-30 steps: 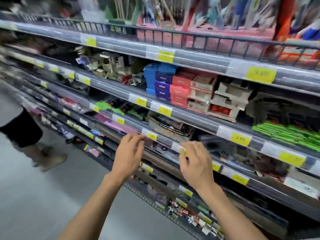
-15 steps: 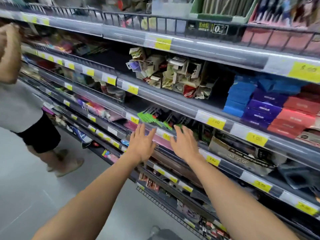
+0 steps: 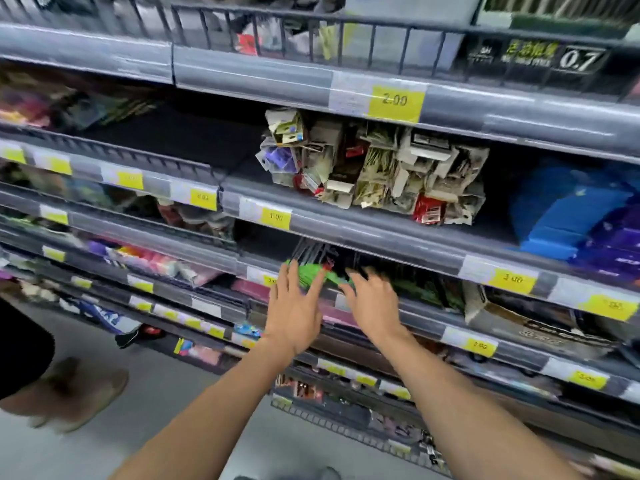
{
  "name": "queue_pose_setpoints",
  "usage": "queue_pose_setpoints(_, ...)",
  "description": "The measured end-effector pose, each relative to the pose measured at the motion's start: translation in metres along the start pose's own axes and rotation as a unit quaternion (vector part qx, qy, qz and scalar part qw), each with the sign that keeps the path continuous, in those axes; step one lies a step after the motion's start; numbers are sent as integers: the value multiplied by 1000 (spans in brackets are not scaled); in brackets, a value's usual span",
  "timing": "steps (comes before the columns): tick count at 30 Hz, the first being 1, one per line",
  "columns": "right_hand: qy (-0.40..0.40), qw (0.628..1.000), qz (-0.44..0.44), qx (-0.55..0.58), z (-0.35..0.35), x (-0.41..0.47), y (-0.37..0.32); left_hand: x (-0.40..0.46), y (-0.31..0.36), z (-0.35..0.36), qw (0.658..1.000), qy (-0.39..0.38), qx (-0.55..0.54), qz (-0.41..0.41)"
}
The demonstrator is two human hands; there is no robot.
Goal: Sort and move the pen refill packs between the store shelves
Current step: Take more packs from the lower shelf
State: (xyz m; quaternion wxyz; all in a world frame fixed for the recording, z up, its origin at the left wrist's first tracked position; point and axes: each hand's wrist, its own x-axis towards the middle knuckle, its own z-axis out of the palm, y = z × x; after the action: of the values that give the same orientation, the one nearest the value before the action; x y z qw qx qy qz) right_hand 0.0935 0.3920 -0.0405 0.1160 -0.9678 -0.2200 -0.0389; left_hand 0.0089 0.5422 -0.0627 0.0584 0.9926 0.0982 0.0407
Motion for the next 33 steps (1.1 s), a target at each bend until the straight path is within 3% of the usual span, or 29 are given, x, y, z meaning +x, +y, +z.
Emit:
queue_pose_setpoints(3, 60, 998, 2, 24, -7, -4, -2, 1, -1, -1, 1000, -15, 1, 11)
queue_pose_setpoints(7, 99, 993, 71, -5, -28, -7, -8, 1, -6, -13, 999, -40, -11, 29)
queue_pose_setpoints(11, 258, 963, 66, 26, -30, -37, -30, 1, -14, -33, 983, 94, -136, 81)
queue_pose_setpoints(12, 283, 957, 63, 29, -25, -49, -38, 2, -16, -37, 969, 112, -205, 86)
queue_pose_setpoints(14, 328, 943, 43, 36, -11, -70, -54, 5, -16, -51, 919, 49, -387, 48)
queue_pose_setpoints(17, 362, 932, -20, 17, 8, -89, -73, 10, -13, -66, 779, -120, -614, -30)
queue_pose_setpoints(21, 357, 925, -127, -25, 10, -96, -91, 13, -14, -68, 622, -188, -750, -125)
queue_pose_setpoints(23, 359, 917, -171, -2, 9, -94, -90, 13, -19, -66, 573, -173, -787, -148)
queue_pose_setpoints(26, 339, 923, -123, 134, 3, -88, -77, 14, -32, -67, 568, -127, -795, -171)
queue_pose_setpoints(29, 292, 949, 5, 122, -8, -62, -59, 15, -42, -69, 543, -107, -805, -212)
queue_pose_setpoints(33, 25, 992, 107, 60, -12, -11, -49, 6, -42, -74, 520, -133, -813, -228)
